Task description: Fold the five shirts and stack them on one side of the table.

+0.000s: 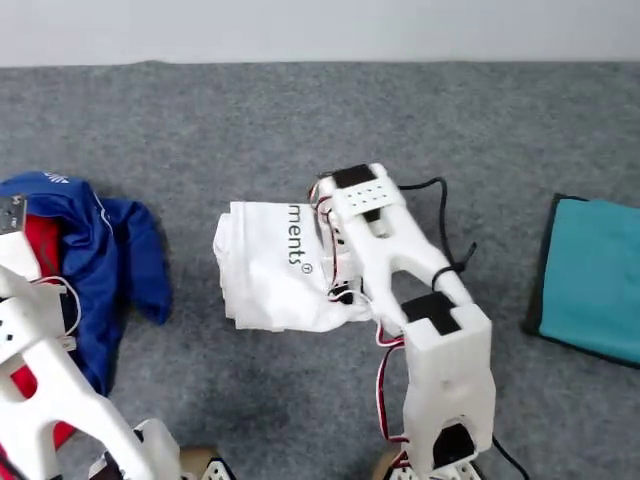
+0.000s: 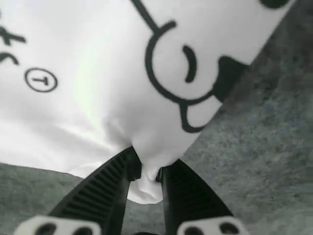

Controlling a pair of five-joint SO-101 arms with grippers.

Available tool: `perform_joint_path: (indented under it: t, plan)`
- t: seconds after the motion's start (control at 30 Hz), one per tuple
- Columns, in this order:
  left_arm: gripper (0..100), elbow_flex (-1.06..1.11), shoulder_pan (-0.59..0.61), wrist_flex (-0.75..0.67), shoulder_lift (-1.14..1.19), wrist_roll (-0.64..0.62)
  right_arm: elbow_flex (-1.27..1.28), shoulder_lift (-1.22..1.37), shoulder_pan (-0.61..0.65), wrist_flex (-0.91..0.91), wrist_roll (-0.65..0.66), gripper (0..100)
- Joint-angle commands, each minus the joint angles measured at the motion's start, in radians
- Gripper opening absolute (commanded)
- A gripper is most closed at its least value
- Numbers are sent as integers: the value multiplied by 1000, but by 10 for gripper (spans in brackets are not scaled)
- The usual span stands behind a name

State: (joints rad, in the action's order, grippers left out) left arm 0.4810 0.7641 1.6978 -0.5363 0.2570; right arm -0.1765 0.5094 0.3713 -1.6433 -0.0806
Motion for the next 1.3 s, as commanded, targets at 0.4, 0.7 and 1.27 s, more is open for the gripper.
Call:
perform_joint_path:
  t: [0.4,0.7,1.27]
  plan:
    - [5,-5,2,-9,-32,2,-206,-96,-404,148,1106,13]
    - [5,-10,-2,-9,-34,2,-339,13,-407,275,1341,12]
    - [5,-4,-3,-17,-29,6,-342,-186,-389,237,649,199]
